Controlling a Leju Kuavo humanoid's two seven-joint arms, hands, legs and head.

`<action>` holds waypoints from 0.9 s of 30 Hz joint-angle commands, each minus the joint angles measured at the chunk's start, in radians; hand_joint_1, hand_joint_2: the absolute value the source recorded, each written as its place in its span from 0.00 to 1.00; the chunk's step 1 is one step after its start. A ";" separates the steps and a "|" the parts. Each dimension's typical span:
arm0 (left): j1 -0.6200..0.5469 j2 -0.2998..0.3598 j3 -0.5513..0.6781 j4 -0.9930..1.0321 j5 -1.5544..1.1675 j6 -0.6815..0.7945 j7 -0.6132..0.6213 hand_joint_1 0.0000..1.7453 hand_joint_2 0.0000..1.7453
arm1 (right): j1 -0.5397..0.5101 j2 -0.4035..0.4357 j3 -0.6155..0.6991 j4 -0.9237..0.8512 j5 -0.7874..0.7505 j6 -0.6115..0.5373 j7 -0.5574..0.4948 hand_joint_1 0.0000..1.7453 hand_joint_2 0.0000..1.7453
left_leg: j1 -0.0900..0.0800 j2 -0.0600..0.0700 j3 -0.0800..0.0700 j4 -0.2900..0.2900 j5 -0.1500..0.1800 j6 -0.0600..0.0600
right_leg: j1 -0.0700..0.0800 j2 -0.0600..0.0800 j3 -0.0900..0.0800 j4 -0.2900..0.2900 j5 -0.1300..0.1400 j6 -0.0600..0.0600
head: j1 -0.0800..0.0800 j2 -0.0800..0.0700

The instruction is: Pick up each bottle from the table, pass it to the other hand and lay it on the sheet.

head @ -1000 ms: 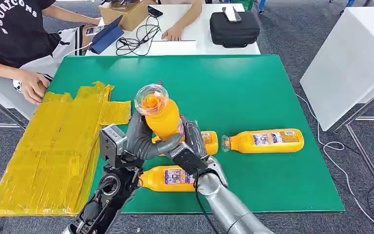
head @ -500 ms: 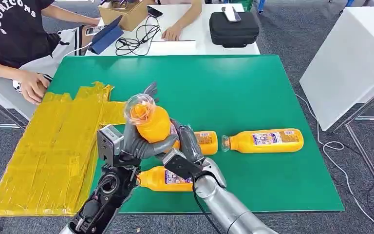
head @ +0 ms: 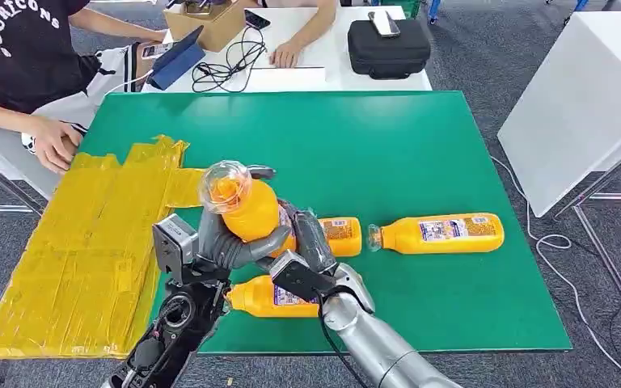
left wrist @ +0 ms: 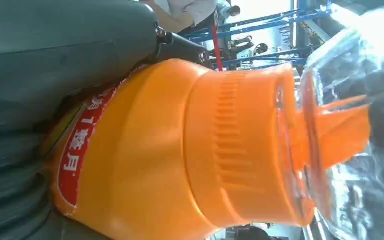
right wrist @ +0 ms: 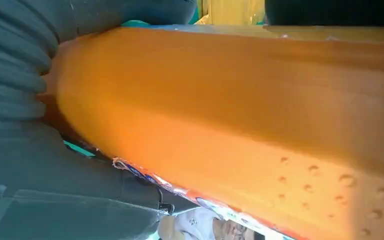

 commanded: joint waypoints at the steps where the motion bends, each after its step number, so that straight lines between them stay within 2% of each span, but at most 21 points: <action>1: -0.050 0.012 -0.028 0.033 -0.002 -0.001 0.010 1.00 1.00 | -0.004 -0.021 0.110 -0.005 0.019 0.021 -0.018 1.00 1.00 | 0.001 -0.001 0.004 0.000 -0.002 -0.001 | 0.001 -0.002 0.005 -0.002 -0.002 0.001 | 0.000 0.000; 7: -0.022 0.007 -0.008 0.012 -0.028 0.002 0.002 1.00 1.00 | 0.018 -0.028 0.066 -0.051 -0.013 0.011 -0.013 1.00 1.00 | 0.003 0.000 0.007 0.000 -0.004 -0.002 | 0.003 -0.002 0.009 -0.003 -0.003 0.001 | 0.000 0.000; 10: -0.009 0.014 0.002 0.009 -0.027 0.005 0.003 1.00 1.00 | 0.055 -0.053 0.030 -0.123 -0.037 0.001 -0.015 1.00 1.00 | 0.001 -0.001 0.002 0.000 -0.001 -0.001 | 0.001 -0.002 0.003 -0.001 -0.001 0.000 | 0.000 0.000; 13: 0.018 0.024 0.014 0.002 -0.026 0.011 -0.003 1.00 1.00 | 0.091 -0.084 0.013 -0.174 -0.041 -0.001 -0.014 1.00 1.00 | 0.001 -0.001 0.004 -0.001 -0.001 -0.001 | 0.001 -0.002 0.005 -0.003 -0.001 0.001 | 0.000 0.000; 18: 0.050 0.051 0.047 -0.027 -0.011 0.030 -0.025 1.00 1.00 | 0.218 -0.172 -0.071 -0.436 -0.045 -0.072 0.005 1.00 1.00 | 0.001 -0.002 0.004 -0.001 -0.002 -0.001 | 0.001 -0.003 0.006 -0.003 -0.002 0.001 | 0.000 0.000; 19: 0.048 0.047 0.054 -0.021 -0.007 0.030 -0.026 1.00 1.00 | 0.248 -0.194 -0.087 -0.497 -0.038 -0.089 0.009 0.31 1.00 | 0.000 -0.002 0.002 -0.001 -0.001 -0.001 | 0.000 -0.003 0.003 -0.002 -0.001 0.001 | 0.000 0.000; 20: 0.045 0.045 0.057 -0.010 -0.007 0.032 -0.026 1.00 1.00 | 0.275 -0.210 -0.106 -0.550 -0.032 -0.101 0.009 0.00 1.00 | 0.001 -0.003 0.004 -0.001 -0.002 -0.001 | 0.001 -0.005 0.006 -0.003 -0.002 0.001 | 0.000 0.000; 22: 0.063 0.059 0.084 -0.026 -0.003 0.047 -0.036 1.00 1.00 | 0.297 -0.220 -0.123 -0.617 -0.029 -0.114 0.005 0.00 1.00 | 0.003 -0.005 0.007 0.000 -0.004 -0.001 | 0.002 -0.007 0.010 -0.003 -0.004 0.001 | 0.000 0.000; 23: 0.065 0.061 0.090 -0.030 -0.001 0.044 -0.038 1.00 1.00 | 0.296 -0.223 -0.122 -0.626 -0.026 -0.112 0.009 0.00 1.00 | 0.001 -0.003 0.004 0.000 -0.002 -0.001 | 0.001 -0.004 0.006 -0.002 -0.002 0.001 | 0.000 0.000; 27: 0.066 0.063 0.094 -0.034 0.001 0.040 -0.039 1.00 1.00 | 0.292 -0.222 -0.122 -0.629 -0.024 -0.110 0.016 0.00 1.00 | 0.001 -0.001 0.004 0.000 -0.003 -0.001 | 0.001 -0.002 0.006 -0.002 -0.002 0.001 | 0.000 0.000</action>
